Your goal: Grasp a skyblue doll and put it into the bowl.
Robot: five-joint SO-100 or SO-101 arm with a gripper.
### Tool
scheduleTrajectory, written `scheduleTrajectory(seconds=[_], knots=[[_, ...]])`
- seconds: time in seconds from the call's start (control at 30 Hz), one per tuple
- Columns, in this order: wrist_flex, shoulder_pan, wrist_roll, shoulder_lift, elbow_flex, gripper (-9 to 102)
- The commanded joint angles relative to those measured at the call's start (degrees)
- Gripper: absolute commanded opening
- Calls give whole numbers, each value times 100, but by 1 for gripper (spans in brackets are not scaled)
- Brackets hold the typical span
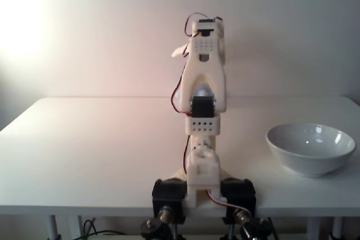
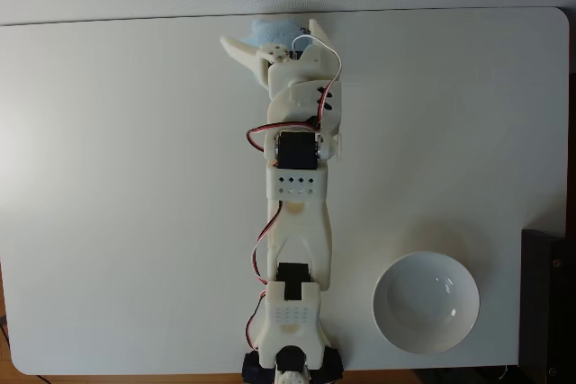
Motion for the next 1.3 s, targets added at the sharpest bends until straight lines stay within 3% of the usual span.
scheduleTrajectory(seconds=[0.0, 0.13, 0.43, 0.7, 1.0, 1.13, 1.27], knots=[[-633, 0, -44, -343, -105, 66], [-817, -53, -53, -571, -105, 68], [-826, -18, -44, -1178, -105, 95], [-853, 26, -35, -1679, -105, 94], [-1705, 53, -35, -1951, -79, 93], [-1696, 53, -35, -1960, -35, 84], [-1626, 44, -35, -1995, -26, 67]])
